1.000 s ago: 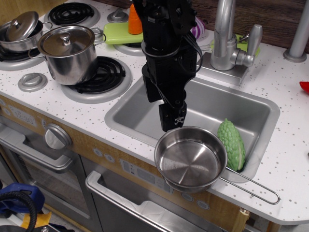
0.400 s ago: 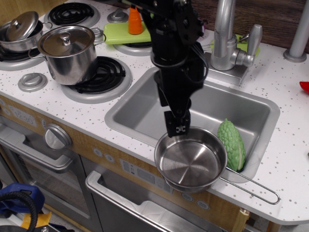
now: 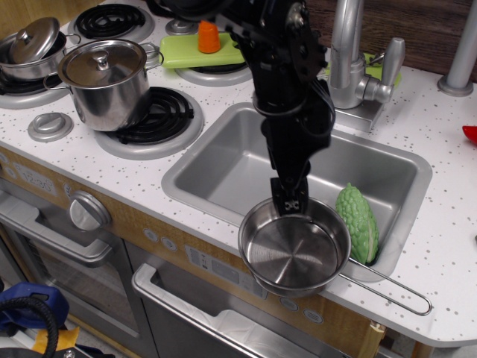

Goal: Put pan in sink

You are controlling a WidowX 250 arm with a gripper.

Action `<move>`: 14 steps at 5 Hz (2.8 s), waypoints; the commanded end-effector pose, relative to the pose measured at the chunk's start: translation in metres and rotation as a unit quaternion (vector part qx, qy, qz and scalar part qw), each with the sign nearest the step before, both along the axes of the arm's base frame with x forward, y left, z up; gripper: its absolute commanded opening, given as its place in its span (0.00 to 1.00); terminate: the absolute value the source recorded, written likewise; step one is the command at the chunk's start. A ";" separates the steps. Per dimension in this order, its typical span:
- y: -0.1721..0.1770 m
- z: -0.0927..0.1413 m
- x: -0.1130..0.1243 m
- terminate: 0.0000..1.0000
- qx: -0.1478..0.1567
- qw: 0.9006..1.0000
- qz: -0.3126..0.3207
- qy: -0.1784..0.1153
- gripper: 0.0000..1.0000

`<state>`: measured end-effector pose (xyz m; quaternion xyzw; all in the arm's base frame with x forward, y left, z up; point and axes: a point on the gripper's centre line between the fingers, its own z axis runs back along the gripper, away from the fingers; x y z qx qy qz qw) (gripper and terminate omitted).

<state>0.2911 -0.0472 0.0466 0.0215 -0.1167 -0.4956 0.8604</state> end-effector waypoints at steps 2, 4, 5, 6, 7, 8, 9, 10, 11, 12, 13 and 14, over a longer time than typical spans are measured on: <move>-0.009 -0.020 0.012 0.00 -0.023 0.999 -0.024 -0.036 1.00; 0.000 -0.039 0.019 0.00 -0.054 0.998 -0.023 -0.031 0.00; 0.000 -0.030 0.022 0.00 -0.042 0.999 -0.021 -0.022 0.00; 0.004 -0.017 0.028 0.00 -0.034 0.999 -0.024 -0.006 0.00; 0.014 -0.006 0.039 0.00 -0.016 0.999 -0.032 -0.003 0.00; 0.041 0.005 0.064 0.00 0.002 0.998 -0.062 -0.006 0.00; 0.061 0.007 0.075 0.00 0.034 0.995 -0.089 -0.026 0.00; 0.071 -0.007 0.086 0.00 0.028 0.993 -0.107 -0.046 0.00; 0.076 -0.025 0.086 0.00 0.020 0.990 -0.114 -0.074 0.00; 0.078 -0.033 0.090 0.00 0.006 0.989 -0.119 -0.089 1.00; 0.078 -0.033 0.090 0.00 0.006 0.989 -0.119 -0.089 1.00; 0.078 -0.033 0.090 1.00 0.006 0.989 -0.119 -0.089 1.00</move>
